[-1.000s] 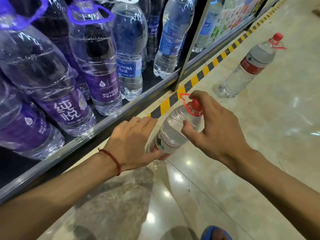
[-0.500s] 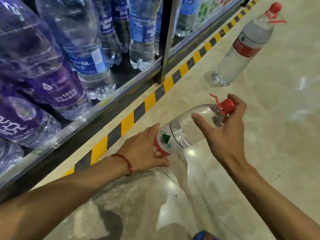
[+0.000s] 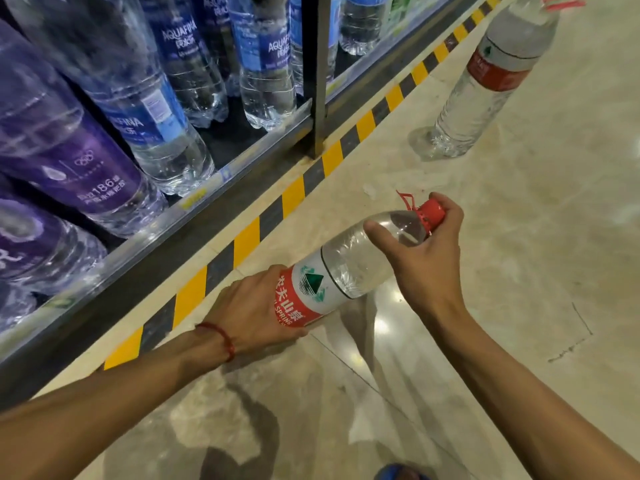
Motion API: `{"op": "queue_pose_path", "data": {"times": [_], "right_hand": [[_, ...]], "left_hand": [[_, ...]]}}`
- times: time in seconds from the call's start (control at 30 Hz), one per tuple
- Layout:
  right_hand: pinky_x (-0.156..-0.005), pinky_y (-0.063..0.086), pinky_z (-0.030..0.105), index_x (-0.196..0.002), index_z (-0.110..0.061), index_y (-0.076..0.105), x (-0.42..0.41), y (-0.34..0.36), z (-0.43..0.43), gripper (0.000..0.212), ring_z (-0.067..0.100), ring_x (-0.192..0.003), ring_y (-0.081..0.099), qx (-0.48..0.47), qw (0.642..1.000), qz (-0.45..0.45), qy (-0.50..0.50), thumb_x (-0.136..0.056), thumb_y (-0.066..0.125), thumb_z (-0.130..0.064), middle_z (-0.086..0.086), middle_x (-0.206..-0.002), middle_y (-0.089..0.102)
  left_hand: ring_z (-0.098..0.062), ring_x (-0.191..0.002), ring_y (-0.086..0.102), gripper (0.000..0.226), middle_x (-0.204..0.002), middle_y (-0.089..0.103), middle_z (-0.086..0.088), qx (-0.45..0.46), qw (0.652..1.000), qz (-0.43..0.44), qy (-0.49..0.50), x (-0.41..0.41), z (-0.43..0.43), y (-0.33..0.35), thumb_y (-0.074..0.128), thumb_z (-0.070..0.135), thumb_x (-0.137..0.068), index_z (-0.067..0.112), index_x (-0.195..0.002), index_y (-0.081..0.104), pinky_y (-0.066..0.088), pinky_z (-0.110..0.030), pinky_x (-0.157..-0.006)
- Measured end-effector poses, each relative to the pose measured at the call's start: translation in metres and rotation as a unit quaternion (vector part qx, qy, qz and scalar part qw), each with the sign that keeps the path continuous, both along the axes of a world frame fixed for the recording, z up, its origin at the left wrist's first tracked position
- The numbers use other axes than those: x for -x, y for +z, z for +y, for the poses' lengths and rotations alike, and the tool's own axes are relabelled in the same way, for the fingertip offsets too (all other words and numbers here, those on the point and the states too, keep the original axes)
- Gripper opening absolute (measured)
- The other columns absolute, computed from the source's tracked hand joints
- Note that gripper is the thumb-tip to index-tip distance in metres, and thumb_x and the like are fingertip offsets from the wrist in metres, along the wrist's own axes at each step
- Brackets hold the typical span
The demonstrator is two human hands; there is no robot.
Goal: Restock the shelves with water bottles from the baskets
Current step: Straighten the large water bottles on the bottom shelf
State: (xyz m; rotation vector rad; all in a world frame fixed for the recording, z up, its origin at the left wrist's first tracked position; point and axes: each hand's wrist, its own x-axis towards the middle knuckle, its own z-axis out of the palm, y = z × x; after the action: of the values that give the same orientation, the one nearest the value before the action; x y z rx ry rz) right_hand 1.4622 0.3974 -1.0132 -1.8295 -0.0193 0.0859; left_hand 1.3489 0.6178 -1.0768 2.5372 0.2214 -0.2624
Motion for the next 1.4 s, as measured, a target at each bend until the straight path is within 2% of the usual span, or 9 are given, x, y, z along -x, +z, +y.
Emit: {"op": "queue_pose_path", "data": {"times": [0.2,0.37,0.53,0.6,0.7,0.77,0.9,1.03,1.4], "right_hand": [[-0.103,0.054,0.039,-0.147,-0.024,0.035,0.043,0.006,0.041,0.088,0.012,-0.113,0.066,-0.022,0.997,0.012,0.070,-0.079,0.090,-0.034,-0.004,-0.118,0.067],[-0.102,0.054,0.030,-0.147,-0.026,0.040,0.082,0.021,0.096,0.092,-0.003,-0.111,0.065,-0.080,0.990,0.017,0.113,-0.073,0.095,-0.035,-0.012,-0.122,0.062],[-0.107,0.052,0.043,-0.139,-0.027,0.051,0.117,0.037,0.152,0.090,0.016,-0.125,0.062,-0.109,0.981,0.000,0.159,-0.065,0.093,-0.056,0.001,-0.135,0.061],[-0.106,0.052,0.031,-0.136,-0.030,0.053,0.128,0.042,0.172,0.081,0.003,-0.123,0.061,-0.130,0.975,0.017,0.181,-0.068,0.094,-0.048,-0.004,-0.134,0.061],[-0.080,0.049,0.007,-0.131,-0.027,0.056,0.135,0.045,0.196,0.065,-0.016,-0.095,0.064,-0.166,0.959,0.065,0.220,-0.077,0.093,-0.021,-0.023,-0.105,0.070],[-0.074,0.052,0.011,-0.124,-0.025,0.058,0.139,0.046,0.208,0.057,-0.013,-0.086,0.068,-0.176,0.948,0.095,0.248,-0.079,0.091,-0.016,-0.029,-0.093,0.072],[-0.082,0.062,0.034,-0.128,-0.023,0.057,0.156,0.045,0.224,0.064,0.012,-0.092,0.076,-0.185,0.930,0.143,0.283,-0.076,0.093,-0.014,-0.005,-0.107,0.076],[-0.076,0.059,0.025,-0.130,-0.021,0.055,0.169,0.043,0.227,0.069,0.007,-0.088,0.075,-0.194,0.912,0.168,0.320,-0.074,0.093,-0.011,-0.004,-0.107,0.075],[-0.093,0.062,0.046,-0.125,-0.022,0.056,0.242,0.043,0.244,0.072,0.017,-0.100,0.074,-0.143,0.899,0.178,0.374,-0.067,0.098,-0.022,0.000,-0.114,0.073]], "left_hand": [[-0.004,-0.091,0.064,0.089,-0.105,0.062,0.020,-0.059,0.997,0.027,0.052,0.070,0.026,0.030,0.076,0.083,-0.058,0.039,-0.129,0.047,0.057,-0.026,-0.079],[-0.008,-0.095,0.066,0.094,-0.108,0.064,0.020,-0.079,0.985,0.037,0.151,0.138,0.051,0.061,0.072,0.084,-0.052,0.043,-0.132,0.045,0.057,-0.031,-0.080],[-0.007,-0.100,0.068,0.093,-0.113,0.068,0.022,-0.078,0.959,0.029,0.271,0.192,0.059,0.078,0.073,0.086,-0.053,0.042,-0.132,0.050,0.058,-0.032,-0.087],[-0.007,-0.100,0.069,0.091,-0.113,0.070,0.021,-0.074,0.949,0.019,0.305,0.206,0.060,0.077,0.073,0.086,-0.054,0.040,-0.130,0.053,0.058,-0.033,-0.088],[-0.006,-0.098,0.069,0.092,-0.112,0.071,0.019,-0.063,0.934,0.008,0.352,0.223,0.065,0.075,0.080,0.080,-0.054,0.037,-0.131,0.054,0.059,-0.032,-0.087],[-0.004,-0.094,0.068,0.094,-0.112,0.071,0.018,-0.053,0.928,0.005,0.368,0.232,0.067,0.078,0.082,0.078,-0.055,0.035,-0.133,0.054,0.059,-0.026,-0.086],[-0.003,-0.093,0.068,0.105,-0.112,0.071,0.017,-0.043,0.916,0.025,0.399,0.247,0.065,0.087,0.068,0.089,-0.047,0.035,-0.135,0.053,0.058,-0.025,-0.085],[-0.005,-0.092,0.067,0.100,-0.113,0.072,0.014,-0.060,0.904,0.042,0.421,0.264,0.062,0.090,0.081,0.078,-0.052,0.034,-0.137,0.052,0.055,-0.021,-0.084],[-0.004,-0.098,0.062,0.108,-0.123,0.064,0.016,-0.020,0.878,0.043,0.477,0.344,0.061,0.080,0.077,0.081,-0.051,0.034,-0.143,0.046,0.052,-0.020,-0.086]]}}
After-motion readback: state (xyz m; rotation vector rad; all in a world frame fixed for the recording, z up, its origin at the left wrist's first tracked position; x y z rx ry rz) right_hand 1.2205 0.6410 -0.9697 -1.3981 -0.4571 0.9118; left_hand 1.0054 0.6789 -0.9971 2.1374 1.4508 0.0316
